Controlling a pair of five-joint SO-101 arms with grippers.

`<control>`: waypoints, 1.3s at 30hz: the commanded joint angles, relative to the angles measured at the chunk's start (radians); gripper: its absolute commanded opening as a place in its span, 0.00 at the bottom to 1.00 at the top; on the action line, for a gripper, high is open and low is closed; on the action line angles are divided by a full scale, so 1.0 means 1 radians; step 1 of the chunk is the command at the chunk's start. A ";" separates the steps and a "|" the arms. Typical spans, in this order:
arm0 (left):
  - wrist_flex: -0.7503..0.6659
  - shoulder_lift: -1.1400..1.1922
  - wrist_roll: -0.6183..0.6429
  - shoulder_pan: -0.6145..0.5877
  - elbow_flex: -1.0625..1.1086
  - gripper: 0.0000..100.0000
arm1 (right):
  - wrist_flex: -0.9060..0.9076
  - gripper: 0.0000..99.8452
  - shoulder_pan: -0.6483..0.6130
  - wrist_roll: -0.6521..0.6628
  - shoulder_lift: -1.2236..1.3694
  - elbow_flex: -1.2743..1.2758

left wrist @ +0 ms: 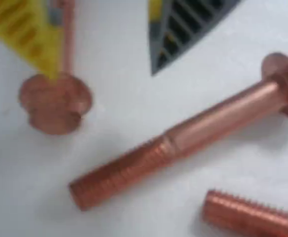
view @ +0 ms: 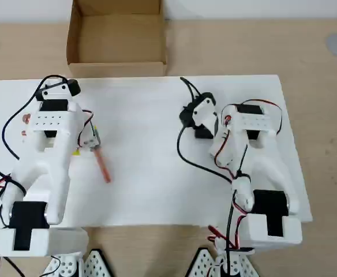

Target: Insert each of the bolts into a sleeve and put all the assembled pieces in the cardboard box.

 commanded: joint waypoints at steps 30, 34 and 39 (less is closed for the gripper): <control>-0.032 -0.148 0.169 0.005 0.078 0.26 | 0.236 0.01 -0.016 -0.014 -0.288 -0.143; -0.074 -0.147 0.219 0.061 0.080 0.26 | 0.236 0.01 -0.016 -0.014 -0.288 -0.143; -0.123 -0.147 0.245 0.172 0.120 0.26 | 0.236 0.01 -0.015 -0.012 -0.288 -0.143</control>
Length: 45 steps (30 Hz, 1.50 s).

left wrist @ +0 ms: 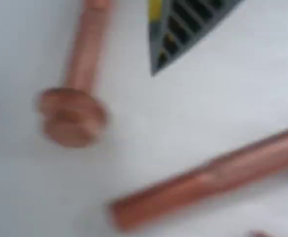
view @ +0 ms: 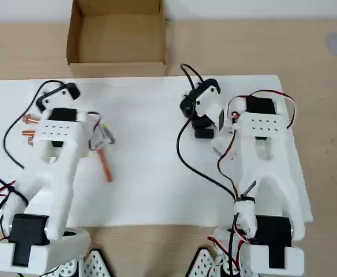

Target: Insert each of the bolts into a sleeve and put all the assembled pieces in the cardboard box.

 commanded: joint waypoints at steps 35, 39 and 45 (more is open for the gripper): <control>-0.097 -0.028 0.009 -0.052 0.083 0.26 | 0.017 0.01 -0.005 -0.009 -0.044 -0.053; -0.097 -0.002 0.003 -0.034 0.081 0.26 | 0.017 0.01 -0.005 -0.009 -0.045 -0.053; -0.092 0.113 -0.026 -0.011 0.034 0.26 | 0.017 0.01 -0.005 -0.009 -0.045 -0.050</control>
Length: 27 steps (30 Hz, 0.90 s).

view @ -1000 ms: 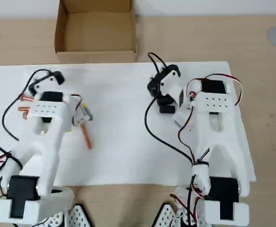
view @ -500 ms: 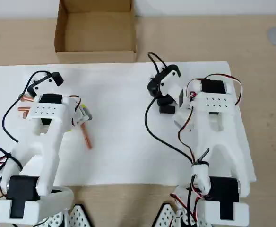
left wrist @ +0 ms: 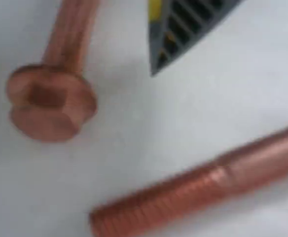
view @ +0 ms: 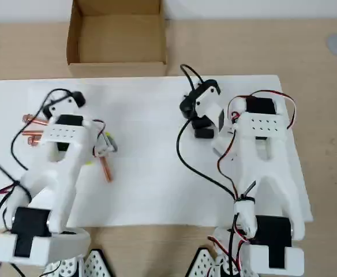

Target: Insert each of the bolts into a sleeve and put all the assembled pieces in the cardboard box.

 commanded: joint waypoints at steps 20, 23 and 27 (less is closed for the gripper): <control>0.092 0.064 -0.043 0.011 -0.189 0.16 | 0.006 0.01 -0.004 -0.008 -0.045 -0.050; 0.132 0.064 -0.054 0.006 -0.239 0.15 | 0.006 0.01 -0.004 -0.008 -0.045 -0.050; 0.137 0.064 -0.057 0.006 -0.245 0.15 | 0.006 0.01 -0.004 -0.008 -0.045 -0.050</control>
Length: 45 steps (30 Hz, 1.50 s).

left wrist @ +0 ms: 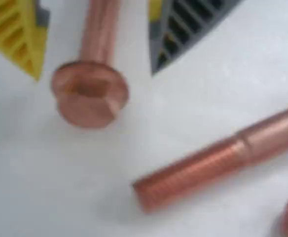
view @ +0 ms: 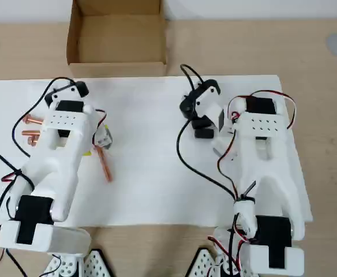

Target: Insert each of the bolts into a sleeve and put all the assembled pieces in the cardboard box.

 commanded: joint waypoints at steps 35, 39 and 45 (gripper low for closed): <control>-0.094 0.005 -0.002 0.011 0.057 0.15 | 0.008 0.01 -0.004 -0.006 -0.045 -0.053; -0.092 0.005 -0.003 0.011 0.057 0.15 | 0.008 0.01 -0.004 -0.006 -0.045 -0.053; -0.091 0.005 -0.005 0.011 0.057 0.15 | 0.008 0.01 -0.004 -0.006 -0.045 -0.053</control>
